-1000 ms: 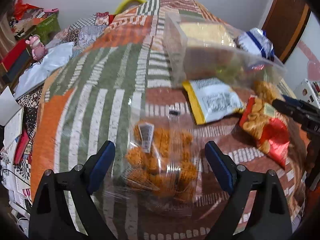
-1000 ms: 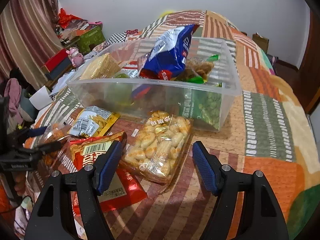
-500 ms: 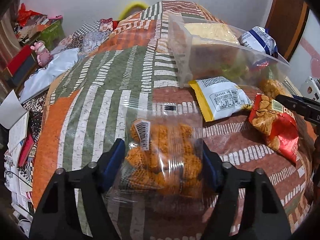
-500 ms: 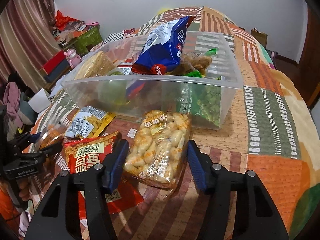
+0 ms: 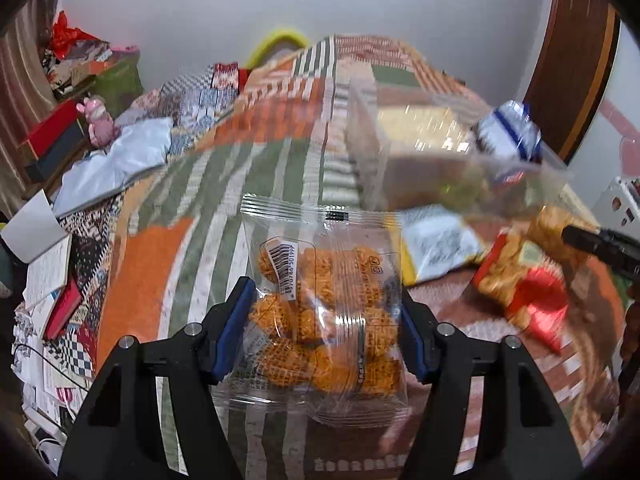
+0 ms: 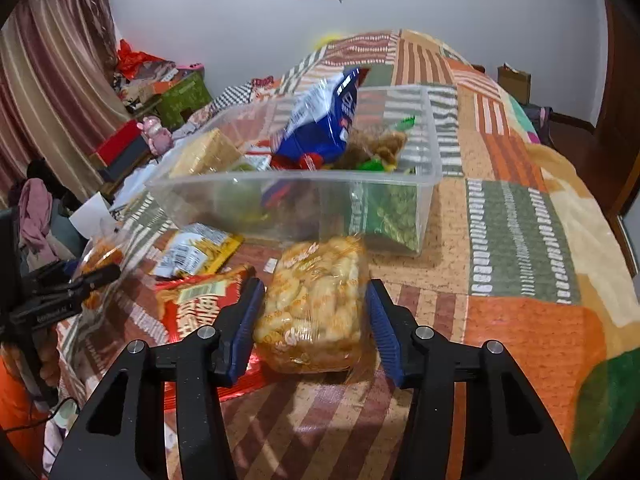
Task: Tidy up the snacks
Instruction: 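Grasp the peanut snack bag with the right tool while the left grasps the orange puff bag, then lower the peanut bag and puff bag into the clear box and release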
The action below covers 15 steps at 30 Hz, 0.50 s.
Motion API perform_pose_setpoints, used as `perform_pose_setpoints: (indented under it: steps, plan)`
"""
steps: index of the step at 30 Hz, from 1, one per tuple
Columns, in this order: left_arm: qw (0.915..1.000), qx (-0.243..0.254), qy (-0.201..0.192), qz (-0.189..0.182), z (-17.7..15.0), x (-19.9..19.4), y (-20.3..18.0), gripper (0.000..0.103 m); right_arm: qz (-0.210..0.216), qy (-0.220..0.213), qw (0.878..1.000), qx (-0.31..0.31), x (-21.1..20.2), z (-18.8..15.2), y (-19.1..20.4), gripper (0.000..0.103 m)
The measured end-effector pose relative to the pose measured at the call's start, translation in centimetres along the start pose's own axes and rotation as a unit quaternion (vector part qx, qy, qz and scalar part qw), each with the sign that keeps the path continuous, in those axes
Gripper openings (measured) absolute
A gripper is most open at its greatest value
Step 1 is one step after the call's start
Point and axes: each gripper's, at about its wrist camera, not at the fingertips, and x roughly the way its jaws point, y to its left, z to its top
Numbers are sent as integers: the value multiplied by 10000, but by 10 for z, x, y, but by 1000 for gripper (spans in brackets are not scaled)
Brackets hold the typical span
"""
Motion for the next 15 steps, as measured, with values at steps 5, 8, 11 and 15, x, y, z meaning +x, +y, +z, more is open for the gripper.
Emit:
perform_pose_setpoints:
  steps: [5, 8, 11, 15]
  plan:
    - [9995, 55, -277, -138, 18, -15, -13, 65, 56, -208, 9997, -93, -13, 5, 5, 47]
    - [9988, 99, -404, -244, 28, -20, -23, 65, 97, -327, 9993, -137, -21, 8, 6, 47]
    - [9980, 133, -495, -365, 40, -23, -30, 65, 132, -484, 9986, -159, -30, 13, 8, 47]
    - [9968, 150, -635, -472, 58, -25, -42, 65, 155, -732, 9971, -140, -41, 23, 5, 47]
